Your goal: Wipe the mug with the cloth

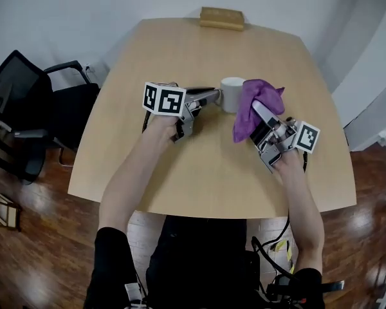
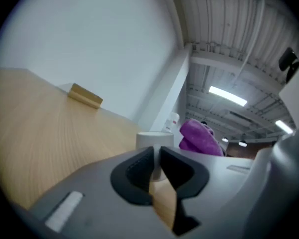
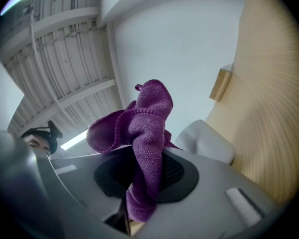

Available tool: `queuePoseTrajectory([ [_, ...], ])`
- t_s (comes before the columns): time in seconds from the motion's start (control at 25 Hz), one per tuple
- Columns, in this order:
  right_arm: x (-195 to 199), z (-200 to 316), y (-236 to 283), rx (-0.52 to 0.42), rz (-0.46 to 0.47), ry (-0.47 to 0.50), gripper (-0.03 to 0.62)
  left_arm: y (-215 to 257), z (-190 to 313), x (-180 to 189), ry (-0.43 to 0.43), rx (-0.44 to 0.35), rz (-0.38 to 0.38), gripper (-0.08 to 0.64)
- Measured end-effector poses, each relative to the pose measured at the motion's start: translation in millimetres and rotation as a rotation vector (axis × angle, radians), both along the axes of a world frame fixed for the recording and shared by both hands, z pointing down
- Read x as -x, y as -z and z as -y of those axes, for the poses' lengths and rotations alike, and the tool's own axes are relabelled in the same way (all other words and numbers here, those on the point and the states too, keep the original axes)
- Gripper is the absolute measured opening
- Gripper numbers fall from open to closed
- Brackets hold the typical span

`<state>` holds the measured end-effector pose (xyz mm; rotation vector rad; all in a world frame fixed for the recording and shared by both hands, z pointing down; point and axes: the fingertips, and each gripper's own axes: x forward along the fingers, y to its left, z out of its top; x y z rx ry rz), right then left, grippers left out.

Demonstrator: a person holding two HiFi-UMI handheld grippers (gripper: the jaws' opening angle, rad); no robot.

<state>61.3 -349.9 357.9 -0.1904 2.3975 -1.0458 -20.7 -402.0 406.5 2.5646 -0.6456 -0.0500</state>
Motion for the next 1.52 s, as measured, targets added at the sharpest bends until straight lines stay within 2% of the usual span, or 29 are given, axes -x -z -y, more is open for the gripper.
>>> queuePoseTrajectory([
  [0.08, 4.7, -7.5, 2.6, -0.055, -0.052, -0.002, 0.077, 1.7, -15.9, -4.2, -0.031, 0.054, -0.06, 0.067],
  [0.2, 6.0, -12.9, 4.7, -0.132, -0.144, -0.039, 0.077, 3.0, -31.7, -7.5, -0.058, 0.089, -0.097, 0.067],
  [0.32, 1.2, -13.6, 8.1, -0.203, -0.242, -0.123, 0.076, 3.0, -46.0, -9.6, -0.082, 0.098, -0.112, 0.067],
  [0.4, -2.2, -11.9, 13.0, -0.257, -0.309, -0.19, 0.075, 2.1, -50.2, -9.8, -0.089, 0.078, -0.087, 0.067],
  [0.6, -3.3, -9.5, 16.7, -0.322, -0.451, -0.28, 0.075, 0.8, -53.1, -10.3, -0.065, -0.046, 0.074, 0.066],
  [0.72, -6.6, -9.9, 17.5, -0.345, -0.498, -0.32, 0.075, -4.3, -66.9, -17.2, -0.104, -0.153, 0.227, 0.064],
  [0.84, -10.9, -7.8, 16.4, -0.329, -0.485, -0.343, 0.075, -13.5, -77.8, -20.7, -0.137, -0.253, 0.357, 0.064],
  [0.96, -11.5, -8.7, 18.4, -0.317, -0.456, -0.345, 0.075, -23.2, -74.0, -16.8, -0.112, -0.331, 0.471, 0.074],
  [1.08, -8.5, -12.0, 22.9, -0.318, -0.429, -0.331, 0.075, -35.8, -63.7, -16.6, -0.098, -0.37, 0.58, 0.127],
  [1.12, -7.3, -12.5, 23.6, -0.318, -0.426, -0.326, 0.075, -37.5, -61.4, -18.3, -0.104, -0.372, 0.595, 0.124],
  [1.16, -6.2, -12.6, 23.8, -0.319, -0.427, -0.319, 0.076, -38.3, -59.9, -20.2, -0.114, -0.368, 0.598, 0.082],
  [1.24, -4.2, -12.6, 23.8, -0.328, -0.442, -0.313, 0.075, -36.0, -59.2, -23.2, -0.139, -0.337, 0.567, 0.075],
  [1.28, -3.7, -12.9, 24.2, -0.339, -0.457, -0.315, 0.075, -31.0, -60.0, -24.6, -0.154, -0.309, 0.518, 0.075],
  [1.32, -3.5, -13.8, 24.9, -0.352, -0.475, -0.32, 0.075, -22.4, -61.6, -26.4, -0.17, -0.269, 0.433, 0.074],
  [1.44, -6.9, -24.4, 27.5, -0.408, -0.528, -0.338, 0.075, 12.0, -72.4, -34.8, -0.219, -0.096, 0.051, 0.062],
  [1.48, -8.6, -30.2, 28.4, -0.431, -0.546, -0.345, 0.075, 20.1, -76.5, -37.3, -0.226, -0.052, -0.05, 0.055],
  [1.52, -8.8, -35.5, 29.5, -0.456, -0.566, -0.353, 0.076, 25.7, -79.4, -38.4, -0.228, -0.024, -0.119, 0.049],
])
